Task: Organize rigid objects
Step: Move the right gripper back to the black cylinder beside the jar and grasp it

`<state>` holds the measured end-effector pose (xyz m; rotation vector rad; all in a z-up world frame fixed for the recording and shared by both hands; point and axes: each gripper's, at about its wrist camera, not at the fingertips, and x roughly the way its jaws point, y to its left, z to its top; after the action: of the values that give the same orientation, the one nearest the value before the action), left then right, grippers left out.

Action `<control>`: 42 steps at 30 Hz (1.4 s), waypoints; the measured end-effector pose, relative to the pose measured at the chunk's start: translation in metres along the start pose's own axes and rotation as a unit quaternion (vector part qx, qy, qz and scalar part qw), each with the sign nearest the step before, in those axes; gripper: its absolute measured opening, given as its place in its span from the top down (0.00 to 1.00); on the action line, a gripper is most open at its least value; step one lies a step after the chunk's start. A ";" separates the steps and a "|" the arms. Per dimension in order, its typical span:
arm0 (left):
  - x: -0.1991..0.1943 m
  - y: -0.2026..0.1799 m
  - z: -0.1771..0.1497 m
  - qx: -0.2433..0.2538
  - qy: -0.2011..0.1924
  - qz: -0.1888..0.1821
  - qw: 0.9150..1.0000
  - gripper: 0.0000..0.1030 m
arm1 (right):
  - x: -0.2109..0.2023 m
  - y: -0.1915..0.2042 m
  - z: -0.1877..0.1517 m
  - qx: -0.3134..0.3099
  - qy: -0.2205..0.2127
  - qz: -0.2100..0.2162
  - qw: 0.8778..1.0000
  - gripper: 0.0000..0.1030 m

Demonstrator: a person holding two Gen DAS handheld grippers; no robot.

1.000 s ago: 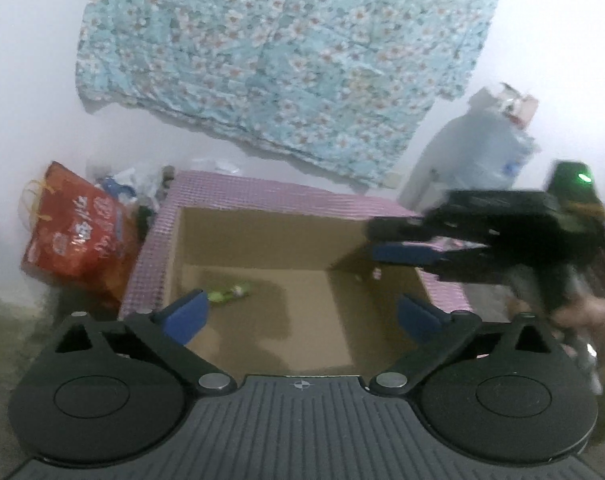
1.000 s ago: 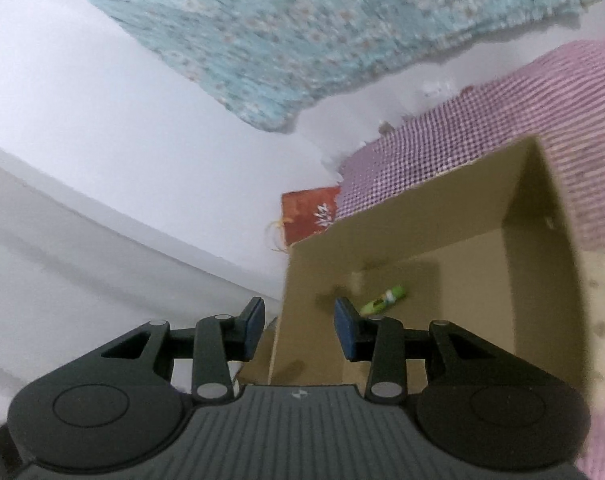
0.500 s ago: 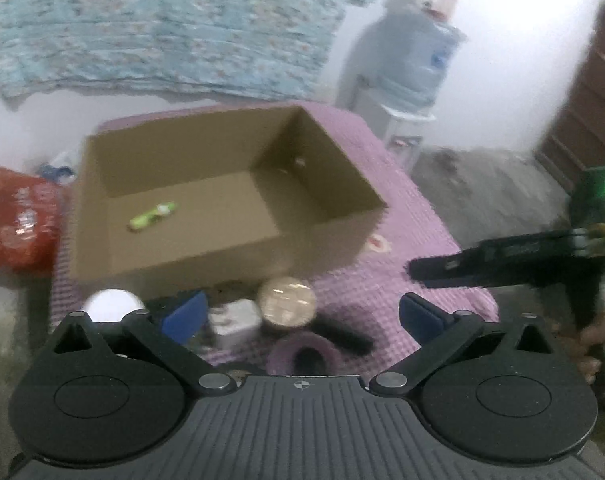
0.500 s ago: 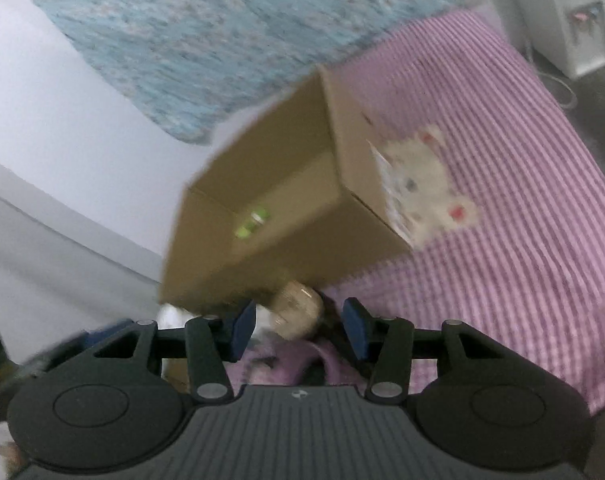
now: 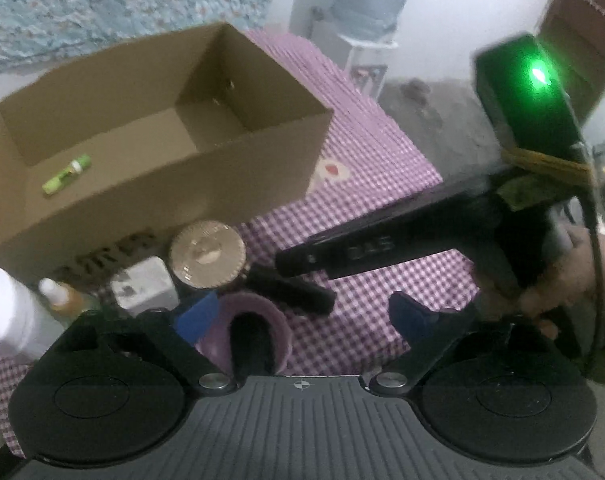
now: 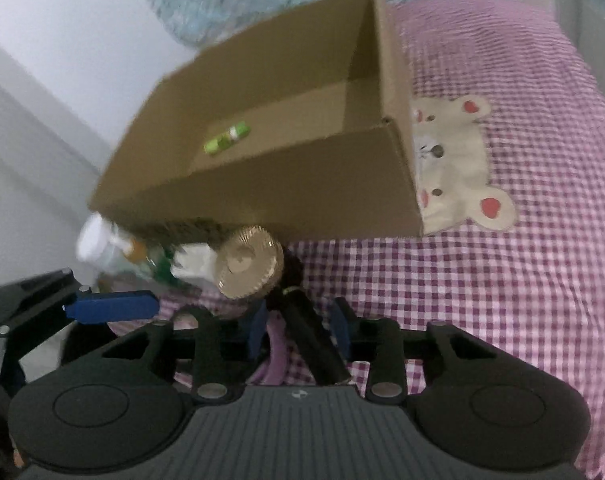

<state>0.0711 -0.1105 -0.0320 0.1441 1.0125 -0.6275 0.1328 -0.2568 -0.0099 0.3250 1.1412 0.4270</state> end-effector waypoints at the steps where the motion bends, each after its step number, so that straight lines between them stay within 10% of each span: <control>1: 0.003 -0.001 0.000 0.002 0.005 -0.001 1.000 0.23 | 0.005 0.000 0.000 -0.008 0.009 0.000 1.000 0.70; 18: 0.043 -0.020 0.009 0.008 0.040 -0.054 0.998 0.42 | -0.004 -0.046 -0.021 0.082 0.033 0.016 0.996 0.82; 42: 0.089 0.001 0.024 -0.052 0.110 -0.029 0.992 0.50 | 0.020 -0.082 0.004 0.175 0.068 0.105 0.976 0.74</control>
<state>0.1227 -0.1567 -0.0924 0.0939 1.2631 -0.6195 0.1562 -0.3191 -0.0621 0.7393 1.3234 0.4381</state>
